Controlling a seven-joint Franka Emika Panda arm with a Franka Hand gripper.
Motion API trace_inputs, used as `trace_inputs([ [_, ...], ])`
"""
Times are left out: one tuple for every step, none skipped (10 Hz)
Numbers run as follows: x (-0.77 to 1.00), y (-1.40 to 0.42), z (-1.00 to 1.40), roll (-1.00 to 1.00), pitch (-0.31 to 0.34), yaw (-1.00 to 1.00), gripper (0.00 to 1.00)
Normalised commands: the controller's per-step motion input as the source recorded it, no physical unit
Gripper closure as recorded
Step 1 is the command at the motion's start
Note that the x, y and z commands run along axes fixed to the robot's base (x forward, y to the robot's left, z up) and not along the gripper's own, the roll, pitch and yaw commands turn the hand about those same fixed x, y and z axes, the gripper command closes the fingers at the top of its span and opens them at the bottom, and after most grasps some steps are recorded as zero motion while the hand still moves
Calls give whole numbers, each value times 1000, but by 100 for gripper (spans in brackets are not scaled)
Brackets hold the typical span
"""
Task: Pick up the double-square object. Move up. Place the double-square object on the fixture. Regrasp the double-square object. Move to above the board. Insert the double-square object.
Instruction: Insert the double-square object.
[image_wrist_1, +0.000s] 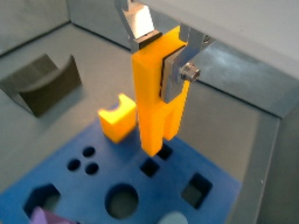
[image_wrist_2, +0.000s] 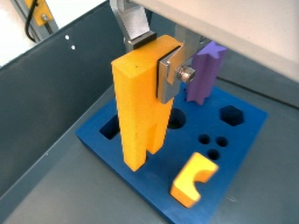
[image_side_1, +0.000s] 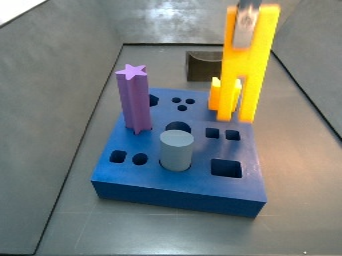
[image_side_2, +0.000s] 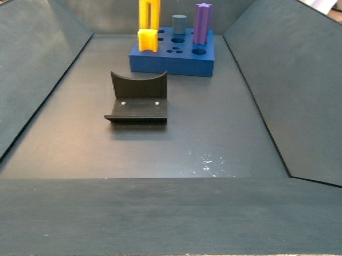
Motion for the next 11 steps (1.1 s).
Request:
trace_inputs([
  [0,-334,-557,7,17,43,100],
  [-14,0,-6,-6,-4,20,100],
  [0,0,-251,70,63,160,100],
  [-20,-123,-354,290,196,200,100],
  [-26,-146,-311,313,250,129,100],
  [26,-6,-114,0,36,160,100],
  [37,46,0,0,14,0,100],
  [243,174,0,214,157,34,100],
  [154,226,0,283,203,0,100],
  [69,0,0,44,53,0,100],
  [0,0,-34,24,0,0,100],
])
